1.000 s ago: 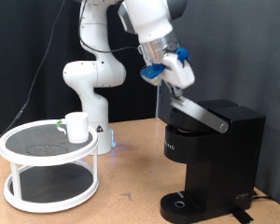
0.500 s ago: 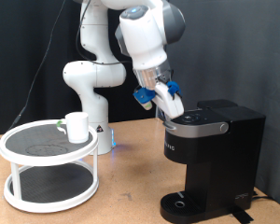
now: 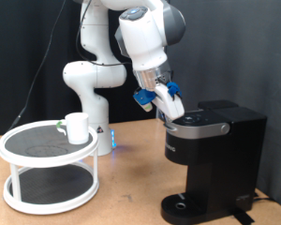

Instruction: Make a cup of coffee with the keurig machine

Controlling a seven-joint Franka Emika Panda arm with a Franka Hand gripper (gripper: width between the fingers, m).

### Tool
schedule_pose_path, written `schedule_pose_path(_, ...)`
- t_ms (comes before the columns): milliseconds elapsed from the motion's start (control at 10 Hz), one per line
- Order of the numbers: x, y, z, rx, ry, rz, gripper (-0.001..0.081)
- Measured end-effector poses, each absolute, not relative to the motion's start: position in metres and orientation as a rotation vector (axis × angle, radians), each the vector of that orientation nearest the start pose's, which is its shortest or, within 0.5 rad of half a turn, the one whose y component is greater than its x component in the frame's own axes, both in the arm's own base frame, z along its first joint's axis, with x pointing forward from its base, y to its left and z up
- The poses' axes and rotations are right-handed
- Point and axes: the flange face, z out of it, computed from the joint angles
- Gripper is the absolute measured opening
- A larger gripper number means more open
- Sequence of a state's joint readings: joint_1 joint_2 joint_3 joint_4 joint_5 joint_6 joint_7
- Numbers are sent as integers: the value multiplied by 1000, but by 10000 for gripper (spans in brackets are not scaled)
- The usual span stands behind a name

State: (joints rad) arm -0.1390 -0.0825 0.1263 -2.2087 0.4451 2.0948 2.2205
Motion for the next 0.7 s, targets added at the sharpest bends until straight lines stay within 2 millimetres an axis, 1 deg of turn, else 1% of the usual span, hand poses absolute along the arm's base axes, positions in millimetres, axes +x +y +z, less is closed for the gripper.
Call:
schedule_pose_path(300,513,12,415,-1003,2749,531,0)
schedule_pose_path(500,512,4,416,-985,2699,576,0)
schedule_pose_path(700,507,-6,421,-974,2673,590,0)
